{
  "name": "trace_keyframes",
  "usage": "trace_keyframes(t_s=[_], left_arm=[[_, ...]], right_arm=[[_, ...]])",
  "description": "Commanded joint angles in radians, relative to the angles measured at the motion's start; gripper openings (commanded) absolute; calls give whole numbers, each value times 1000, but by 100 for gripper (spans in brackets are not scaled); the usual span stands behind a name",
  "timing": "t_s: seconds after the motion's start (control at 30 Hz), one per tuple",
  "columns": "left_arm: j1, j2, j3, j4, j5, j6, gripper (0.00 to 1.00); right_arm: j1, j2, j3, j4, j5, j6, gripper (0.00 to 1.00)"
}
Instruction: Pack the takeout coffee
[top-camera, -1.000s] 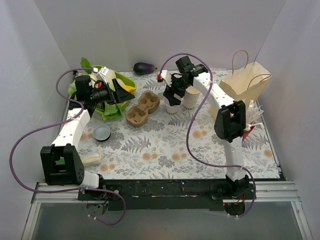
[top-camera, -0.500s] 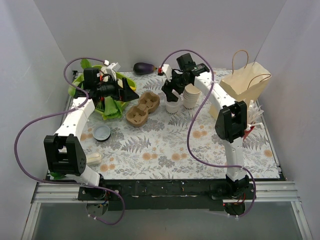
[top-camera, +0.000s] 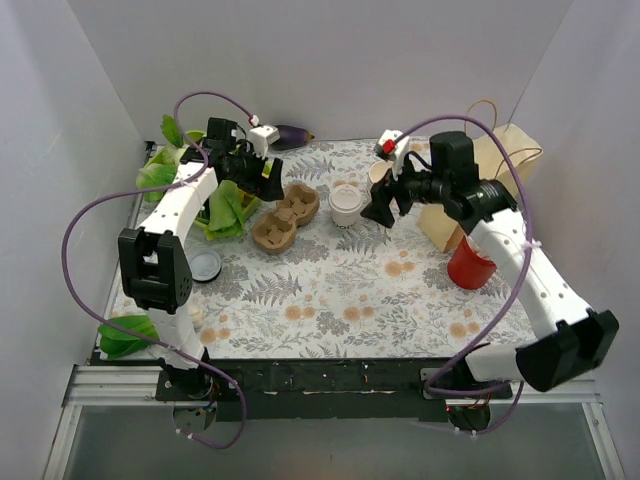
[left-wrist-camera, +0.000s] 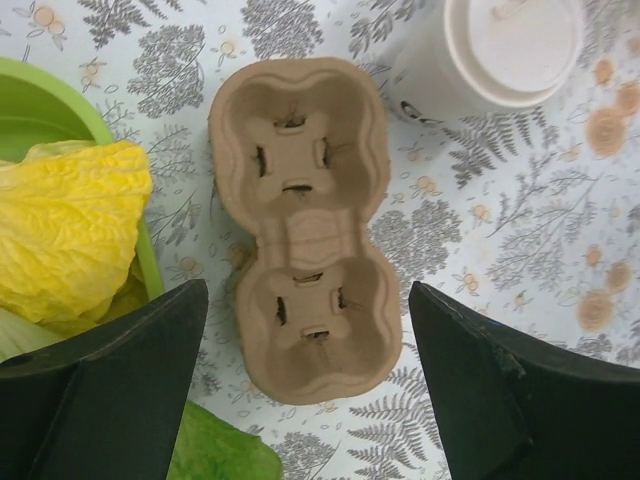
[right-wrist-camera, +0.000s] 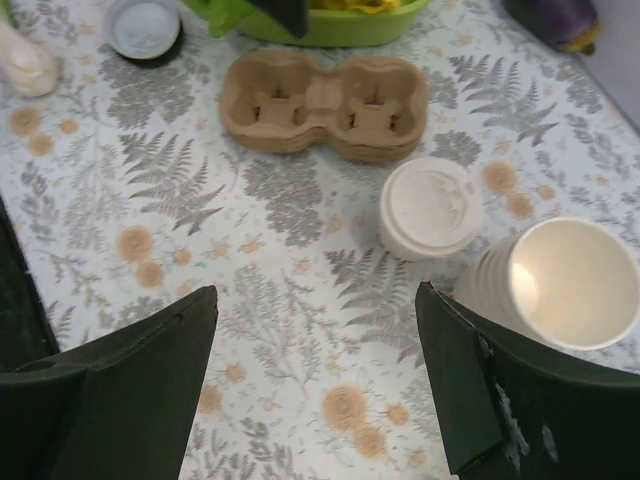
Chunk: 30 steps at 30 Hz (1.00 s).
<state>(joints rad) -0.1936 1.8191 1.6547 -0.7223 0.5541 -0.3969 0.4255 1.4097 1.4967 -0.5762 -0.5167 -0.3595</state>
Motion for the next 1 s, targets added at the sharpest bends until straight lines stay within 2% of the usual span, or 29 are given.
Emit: trace_keyframes(t_s=[0.0,0.1,0.23,0.63,0.97], left_arm=[[-43,41,94,-91,-106,107,81],[-63,91,131,-146,-150,109,80],[-66,147,139,-174,-174,107,78],[-87,187,123,-114,-141,72,74],[-125,243,168,-112,-157,73,59]], right_arm=[[7,-72,-205,137,-46,146,87],[6,-138,-328,232,-55,203,87],[6,-198,-406,237,-49,180,87],[1,-163,-418,222,-63,169,88],[1,-149,-418,223,-63,169,88]])
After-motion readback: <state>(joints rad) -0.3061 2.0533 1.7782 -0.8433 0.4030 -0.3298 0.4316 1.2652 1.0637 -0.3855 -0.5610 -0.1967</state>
